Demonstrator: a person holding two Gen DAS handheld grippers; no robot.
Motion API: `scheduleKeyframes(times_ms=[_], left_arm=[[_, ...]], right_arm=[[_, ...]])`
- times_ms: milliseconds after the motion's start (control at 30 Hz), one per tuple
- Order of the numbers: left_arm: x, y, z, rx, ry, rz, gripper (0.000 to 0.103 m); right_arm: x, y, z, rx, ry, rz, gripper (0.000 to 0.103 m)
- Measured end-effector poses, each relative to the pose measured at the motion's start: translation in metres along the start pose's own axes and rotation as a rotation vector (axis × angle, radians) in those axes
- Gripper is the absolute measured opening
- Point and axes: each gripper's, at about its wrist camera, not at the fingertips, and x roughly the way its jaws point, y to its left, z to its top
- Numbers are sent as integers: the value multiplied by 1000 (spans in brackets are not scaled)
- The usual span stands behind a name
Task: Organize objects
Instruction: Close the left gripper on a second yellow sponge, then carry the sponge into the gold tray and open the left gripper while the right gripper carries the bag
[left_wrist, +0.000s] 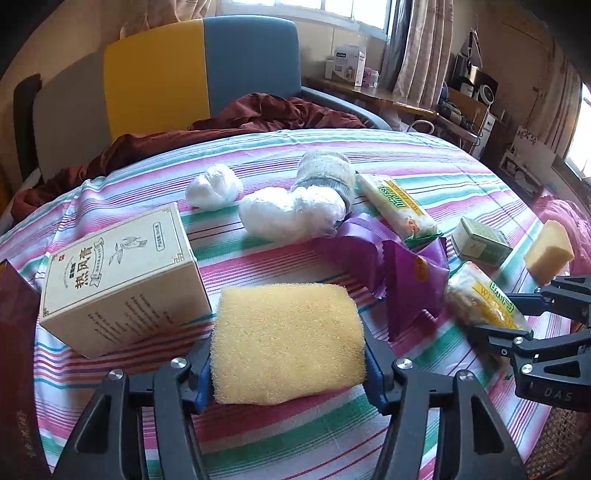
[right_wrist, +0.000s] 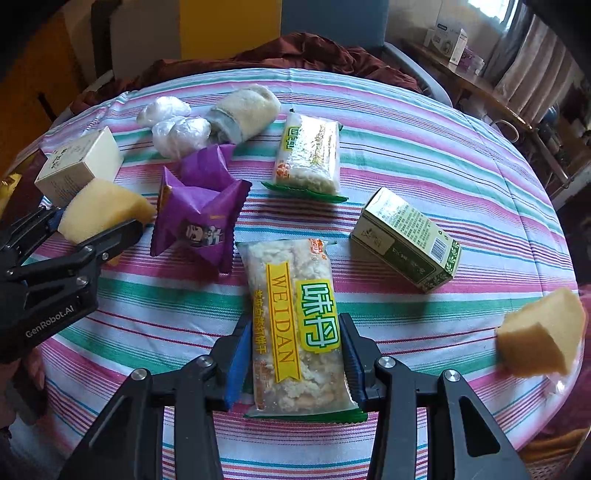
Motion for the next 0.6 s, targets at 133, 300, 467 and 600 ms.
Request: scheduleKeyframes(times_ms=[133,300,467,600], left_arm=[[0,-1,-2,6,-9,-2,63],[-5,-1,-6,18,-31,-8,61],[-17,-9,-13,71,-77,-7,61],[-28,-19,-21,125,-112,1,61]], right_arm=[[1,0,1,-1,-1,-3,46],[0,3,0,-13,-13,-17,45],[-5,1,2,-11,-43,-24,45],[-9,-3,6,8,-75,-19,45]])
